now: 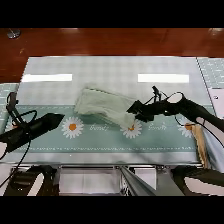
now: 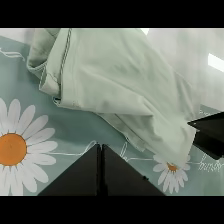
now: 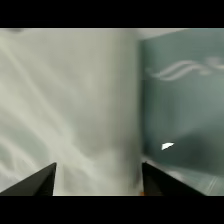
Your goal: Fold the shirts.
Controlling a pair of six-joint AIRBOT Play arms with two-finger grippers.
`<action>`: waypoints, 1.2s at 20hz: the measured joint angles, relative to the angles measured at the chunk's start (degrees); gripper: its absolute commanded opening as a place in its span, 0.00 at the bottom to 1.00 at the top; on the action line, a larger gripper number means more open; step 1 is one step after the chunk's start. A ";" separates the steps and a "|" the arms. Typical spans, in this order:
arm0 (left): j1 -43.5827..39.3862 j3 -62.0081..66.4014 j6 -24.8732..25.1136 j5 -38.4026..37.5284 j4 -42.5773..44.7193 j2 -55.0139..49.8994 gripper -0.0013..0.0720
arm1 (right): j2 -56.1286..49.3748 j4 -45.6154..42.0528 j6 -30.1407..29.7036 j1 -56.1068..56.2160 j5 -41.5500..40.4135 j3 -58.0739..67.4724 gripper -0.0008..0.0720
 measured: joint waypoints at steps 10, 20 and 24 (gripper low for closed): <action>-0.02 0.00 0.15 -0.81 -0.13 -0.66 0.06 | -6.43 -12.83 -0.87 2.60 16.87 38.99 0.05; -0.04 -0.02 0.20 -2.43 -0.15 -0.66 0.06 | -3.45 -28.06 5.88 -16.74 40.92 71.80 0.05; -0.04 -0.02 0.20 -2.73 -0.13 -0.66 0.06 | -0.11 -29.09 8.13 -31.41 48.02 73.29 0.05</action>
